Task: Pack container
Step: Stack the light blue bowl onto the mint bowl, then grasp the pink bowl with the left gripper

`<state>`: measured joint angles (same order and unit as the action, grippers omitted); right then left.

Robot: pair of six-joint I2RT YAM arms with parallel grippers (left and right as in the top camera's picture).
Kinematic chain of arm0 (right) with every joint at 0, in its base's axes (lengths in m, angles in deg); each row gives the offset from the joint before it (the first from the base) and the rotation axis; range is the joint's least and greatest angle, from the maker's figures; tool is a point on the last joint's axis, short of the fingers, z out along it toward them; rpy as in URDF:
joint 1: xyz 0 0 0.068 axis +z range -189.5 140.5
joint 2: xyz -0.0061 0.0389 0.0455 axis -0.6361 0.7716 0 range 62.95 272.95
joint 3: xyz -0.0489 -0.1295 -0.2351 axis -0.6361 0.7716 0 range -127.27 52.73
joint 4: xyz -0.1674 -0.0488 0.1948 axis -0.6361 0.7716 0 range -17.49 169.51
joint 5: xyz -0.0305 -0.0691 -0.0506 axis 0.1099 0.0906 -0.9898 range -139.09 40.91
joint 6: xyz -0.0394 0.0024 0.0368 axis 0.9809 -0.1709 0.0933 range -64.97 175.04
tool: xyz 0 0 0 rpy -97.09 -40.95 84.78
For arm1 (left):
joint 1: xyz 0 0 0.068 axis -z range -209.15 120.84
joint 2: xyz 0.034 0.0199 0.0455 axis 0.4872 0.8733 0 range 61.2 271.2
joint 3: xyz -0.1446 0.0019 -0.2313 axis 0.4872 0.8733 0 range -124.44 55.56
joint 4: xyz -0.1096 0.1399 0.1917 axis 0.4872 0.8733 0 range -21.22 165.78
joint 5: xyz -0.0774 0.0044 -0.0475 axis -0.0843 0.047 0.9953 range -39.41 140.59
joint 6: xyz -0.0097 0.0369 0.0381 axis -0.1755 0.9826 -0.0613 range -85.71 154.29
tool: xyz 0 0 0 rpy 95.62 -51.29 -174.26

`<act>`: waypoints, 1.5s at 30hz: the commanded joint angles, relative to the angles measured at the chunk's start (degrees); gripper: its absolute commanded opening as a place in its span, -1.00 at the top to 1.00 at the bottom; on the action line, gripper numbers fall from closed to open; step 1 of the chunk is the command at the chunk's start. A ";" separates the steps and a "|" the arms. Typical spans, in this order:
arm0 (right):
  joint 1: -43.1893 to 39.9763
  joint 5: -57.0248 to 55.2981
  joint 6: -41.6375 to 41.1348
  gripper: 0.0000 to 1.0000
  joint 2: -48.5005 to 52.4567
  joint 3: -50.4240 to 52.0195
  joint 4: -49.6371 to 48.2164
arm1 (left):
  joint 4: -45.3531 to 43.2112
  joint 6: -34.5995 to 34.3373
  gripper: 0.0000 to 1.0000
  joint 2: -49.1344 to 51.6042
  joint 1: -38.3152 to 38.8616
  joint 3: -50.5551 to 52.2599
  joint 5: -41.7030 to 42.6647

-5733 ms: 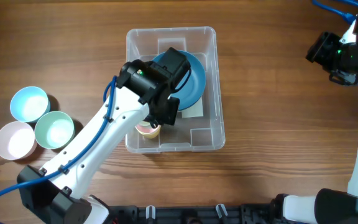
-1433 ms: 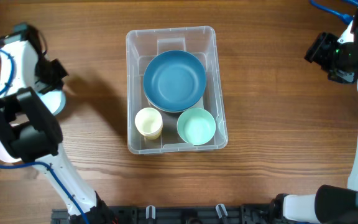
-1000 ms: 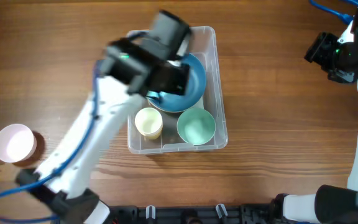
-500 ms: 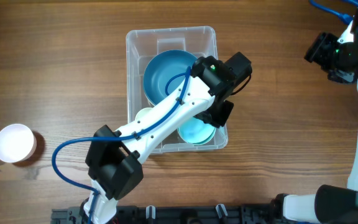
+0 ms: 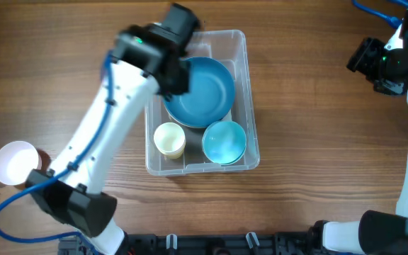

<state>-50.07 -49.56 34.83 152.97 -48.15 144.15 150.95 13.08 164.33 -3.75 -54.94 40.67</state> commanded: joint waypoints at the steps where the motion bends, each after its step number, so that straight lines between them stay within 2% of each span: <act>1: -0.07 -0.74 0.76 -0.41 0.81 0.15 0.02 | 1.68 -5.57 0.28 -0.17 -13.75 -0.09 -5.16; 3: -0.07 -0.74 0.76 -0.41 0.81 0.15 0.00 | 1.86 -7.89 0.59 -0.17 -23.52 0.02 -5.14; 5: -0.07 -0.74 0.72 -0.40 0.81 0.15 -0.02 | 1.46 -8.04 0.58 -0.17 -33.86 1.03 -5.14; 8: -0.07 -0.74 0.74 -0.41 0.94 0.15 -0.04 | -0.35 -8.04 0.57 -0.15 -44.17 5.95 -4.33; 9: -0.07 -0.74 0.72 -0.41 0.98 0.13 -0.04 | -1.60 -8.04 0.47 -0.15 -47.15 8.52 -3.45; 10: -0.07 -0.74 0.72 -0.41 1.01 0.13 -0.09 | -4.20 -8.02 0.18 -0.17 -51.41 13.35 -1.55; 14: -0.07 -0.72 0.70 -0.41 1.40 0.15 -0.20 | -14.69 -7.76 -0.23 -0.15 -60.57 28.13 0.63; 17: -0.07 -0.72 0.72 -0.41 1.55 0.15 -0.07 | -21.24 -7.76 -0.31 -0.04 -65.22 35.47 0.68; 20: -0.07 -0.72 0.72 -0.41 1.55 0.15 -0.17 | -28.30 -7.74 -0.39 1.01 -66.55 41.16 0.90; 25: -0.07 -0.74 0.74 -0.41 1.55 0.15 -0.17 | -31.65 -6.14 -0.42 1.68 -66.03 41.92 1.97; 32: -0.07 -0.76 0.72 -0.41 1.55 0.15 -0.20 | -31.58 -6.03 -0.42 0.48 -65.85 41.42 6.97; 39: -0.07 -0.74 0.72 -0.40 3.43 0.15 -0.17 | -30.12 -4.50 -0.50 -14.36 -58.71 37.83 3.85; 45: -0.07 -0.76 0.74 -0.41 3.43 0.13 -0.09 | -29.46 -4.52 -0.56 -7.32 -57.83 38.40 3.85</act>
<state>-50.07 -49.56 34.83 155.74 -48.11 144.08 121.03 7.64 152.14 -61.67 -16.80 45.53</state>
